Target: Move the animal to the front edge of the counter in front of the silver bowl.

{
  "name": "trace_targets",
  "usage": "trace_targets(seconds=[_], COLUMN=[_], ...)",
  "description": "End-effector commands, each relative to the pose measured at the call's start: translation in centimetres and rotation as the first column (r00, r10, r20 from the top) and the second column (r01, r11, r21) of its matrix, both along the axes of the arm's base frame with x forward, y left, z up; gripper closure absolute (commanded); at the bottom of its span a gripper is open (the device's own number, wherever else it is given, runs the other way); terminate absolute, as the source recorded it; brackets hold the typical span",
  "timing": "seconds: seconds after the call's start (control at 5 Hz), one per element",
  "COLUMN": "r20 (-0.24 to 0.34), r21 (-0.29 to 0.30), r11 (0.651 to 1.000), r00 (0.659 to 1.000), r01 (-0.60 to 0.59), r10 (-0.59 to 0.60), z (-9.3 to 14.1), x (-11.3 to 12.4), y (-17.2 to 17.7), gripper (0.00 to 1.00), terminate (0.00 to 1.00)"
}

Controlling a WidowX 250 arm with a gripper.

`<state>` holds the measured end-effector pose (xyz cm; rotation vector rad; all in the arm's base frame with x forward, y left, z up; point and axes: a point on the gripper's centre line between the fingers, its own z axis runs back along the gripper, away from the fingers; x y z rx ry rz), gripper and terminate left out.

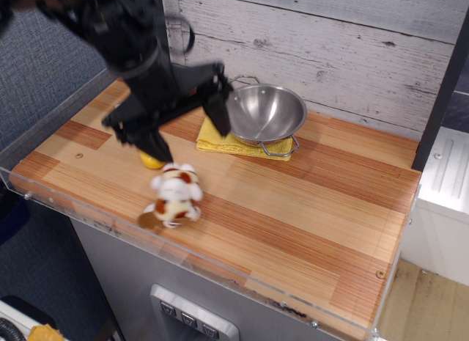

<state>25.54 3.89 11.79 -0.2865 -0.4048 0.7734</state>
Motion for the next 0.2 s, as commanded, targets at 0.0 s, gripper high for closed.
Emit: trace_targets(seconds=[0.0], r20=[0.091], r21=[-0.001], r11=[1.000], r00=[0.996], r01=[0.026], r10=[-0.026], z=[3.44], x=[-1.65], y=[1.17], gripper=[0.00], terminate=[1.00])
